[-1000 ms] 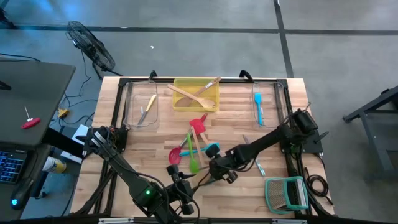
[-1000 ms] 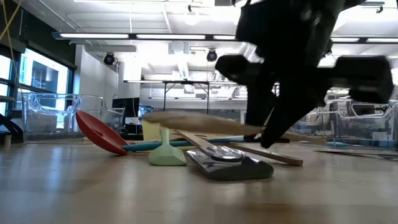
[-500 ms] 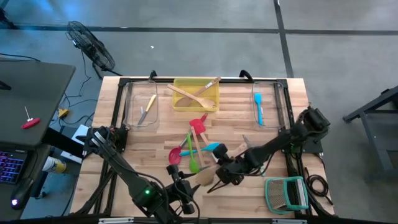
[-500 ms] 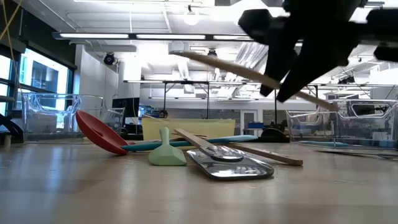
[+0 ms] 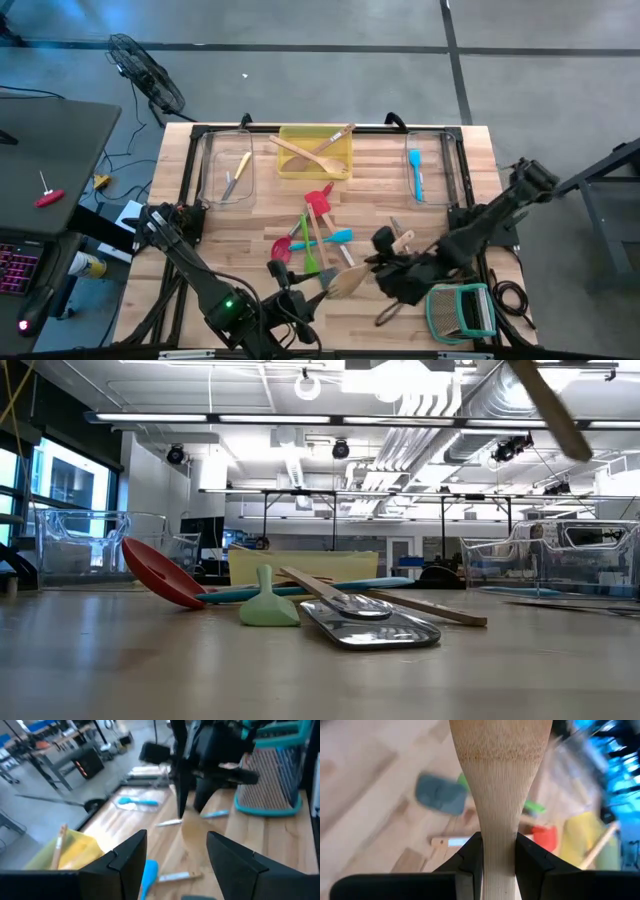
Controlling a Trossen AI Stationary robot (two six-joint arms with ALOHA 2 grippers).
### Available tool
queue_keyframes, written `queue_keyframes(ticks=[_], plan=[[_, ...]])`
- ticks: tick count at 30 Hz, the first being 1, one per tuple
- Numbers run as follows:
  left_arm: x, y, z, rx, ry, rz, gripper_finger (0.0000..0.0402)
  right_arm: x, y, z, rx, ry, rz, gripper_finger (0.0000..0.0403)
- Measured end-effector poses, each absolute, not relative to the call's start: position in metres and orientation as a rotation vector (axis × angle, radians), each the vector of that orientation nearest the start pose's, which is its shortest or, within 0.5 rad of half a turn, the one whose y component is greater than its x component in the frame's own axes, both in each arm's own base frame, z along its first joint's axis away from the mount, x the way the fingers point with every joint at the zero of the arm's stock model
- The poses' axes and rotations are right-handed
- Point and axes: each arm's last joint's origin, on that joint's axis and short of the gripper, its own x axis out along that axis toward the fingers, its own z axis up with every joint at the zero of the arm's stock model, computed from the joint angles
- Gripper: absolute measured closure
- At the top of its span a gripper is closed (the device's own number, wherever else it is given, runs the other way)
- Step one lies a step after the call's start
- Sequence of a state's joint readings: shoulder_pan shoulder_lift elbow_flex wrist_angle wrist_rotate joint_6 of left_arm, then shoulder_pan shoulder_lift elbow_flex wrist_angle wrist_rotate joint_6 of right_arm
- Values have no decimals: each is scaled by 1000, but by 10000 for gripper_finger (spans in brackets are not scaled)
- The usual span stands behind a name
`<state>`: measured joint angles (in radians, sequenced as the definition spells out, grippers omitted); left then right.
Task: Pick & Place Kitchen Items
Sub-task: Put the wooden serving spoon into the yellow bin
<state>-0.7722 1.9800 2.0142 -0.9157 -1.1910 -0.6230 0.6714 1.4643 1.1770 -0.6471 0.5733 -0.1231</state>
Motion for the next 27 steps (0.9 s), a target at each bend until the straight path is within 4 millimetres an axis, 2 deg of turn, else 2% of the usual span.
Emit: queue_keyframes(ticks=[5,9,15,19,25,27], plan=[[319,-272,361,163,298,543,202,216,174,323,-589,534,101,331],[323,-272,367,192,260,569,202,201,177,353,-532,346,149,331],[345,-262,374,282,302,478,202,189,182,385,-463,110,334,331],[364,-244,378,361,331,426,202,188,185,398,-454,-32,457,331],[384,-197,395,345,359,339,202,188,186,407,-533,-149,464,331],[391,-182,400,320,354,255,202,188,185,408,-563,-166,459,331]])
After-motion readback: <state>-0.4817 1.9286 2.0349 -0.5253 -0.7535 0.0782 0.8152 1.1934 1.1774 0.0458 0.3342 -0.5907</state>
